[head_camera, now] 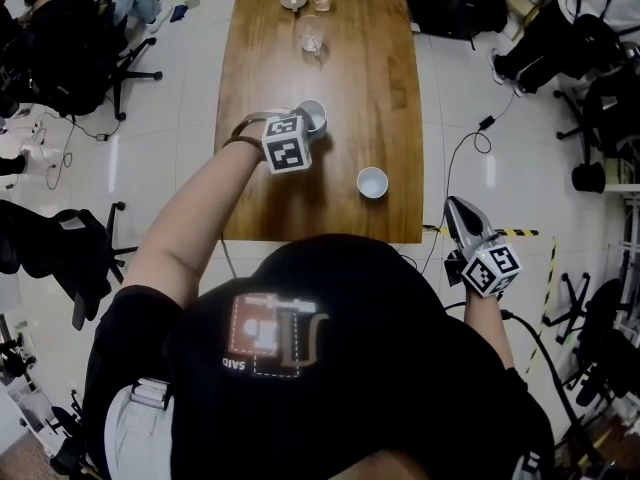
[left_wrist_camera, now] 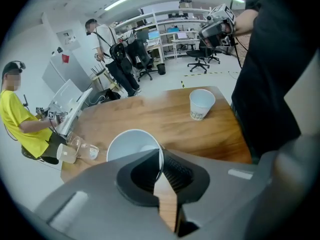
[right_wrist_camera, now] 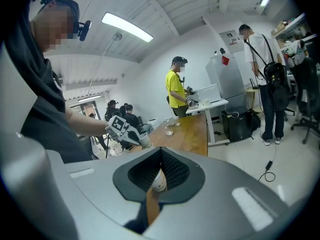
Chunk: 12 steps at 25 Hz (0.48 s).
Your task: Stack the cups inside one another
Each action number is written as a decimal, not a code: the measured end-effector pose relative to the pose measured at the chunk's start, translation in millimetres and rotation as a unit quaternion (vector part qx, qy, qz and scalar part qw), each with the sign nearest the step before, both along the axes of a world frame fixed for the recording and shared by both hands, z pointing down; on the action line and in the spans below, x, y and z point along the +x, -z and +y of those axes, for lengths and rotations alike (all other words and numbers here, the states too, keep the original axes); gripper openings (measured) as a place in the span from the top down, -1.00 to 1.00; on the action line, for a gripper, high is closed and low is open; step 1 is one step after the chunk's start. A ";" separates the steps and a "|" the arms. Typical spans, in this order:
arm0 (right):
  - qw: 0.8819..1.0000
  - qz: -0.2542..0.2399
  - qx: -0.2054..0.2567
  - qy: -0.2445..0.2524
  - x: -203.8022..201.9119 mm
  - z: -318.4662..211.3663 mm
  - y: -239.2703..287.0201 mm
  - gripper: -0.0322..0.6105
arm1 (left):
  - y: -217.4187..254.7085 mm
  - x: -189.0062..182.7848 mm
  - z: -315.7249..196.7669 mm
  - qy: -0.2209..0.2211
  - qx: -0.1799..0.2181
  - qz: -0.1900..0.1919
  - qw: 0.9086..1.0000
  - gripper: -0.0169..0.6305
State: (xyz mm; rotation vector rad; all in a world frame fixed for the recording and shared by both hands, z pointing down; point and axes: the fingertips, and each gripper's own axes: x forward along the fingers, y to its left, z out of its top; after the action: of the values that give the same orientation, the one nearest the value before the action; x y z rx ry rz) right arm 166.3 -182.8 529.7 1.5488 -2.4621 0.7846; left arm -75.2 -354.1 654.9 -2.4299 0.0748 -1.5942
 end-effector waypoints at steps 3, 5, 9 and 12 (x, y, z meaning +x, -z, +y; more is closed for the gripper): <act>1.000 0.003 -0.005 -0.001 1.2 -0.1 -0.4 0.86 | -16.3 2.8 -7.7 0.018 -0.002 0.001 1.000 0.91; 1.000 0.004 -0.005 0.000 1.3 -2.3 0.4 0.86 | -19.4 5.8 -11.5 0.037 -0.008 0.016 0.999 0.87; 1.000 0.003 0.001 0.009 -1.9 -11.2 3.2 0.86 | 25.2 4.8 -22.1 0.109 0.004 0.110 0.988 0.85; 1.000 0.000 0.013 0.024 -9.3 -24.4 8.8 0.86 | 85.5 -18.2 -21.0 0.190 -0.008 0.232 0.954 0.85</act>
State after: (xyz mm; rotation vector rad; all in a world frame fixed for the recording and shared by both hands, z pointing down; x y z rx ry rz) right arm 157.0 -207.1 520.9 1.4920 -2.5096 0.7487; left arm -93.4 -375.0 569.4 -2.8812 0.6459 -1.1001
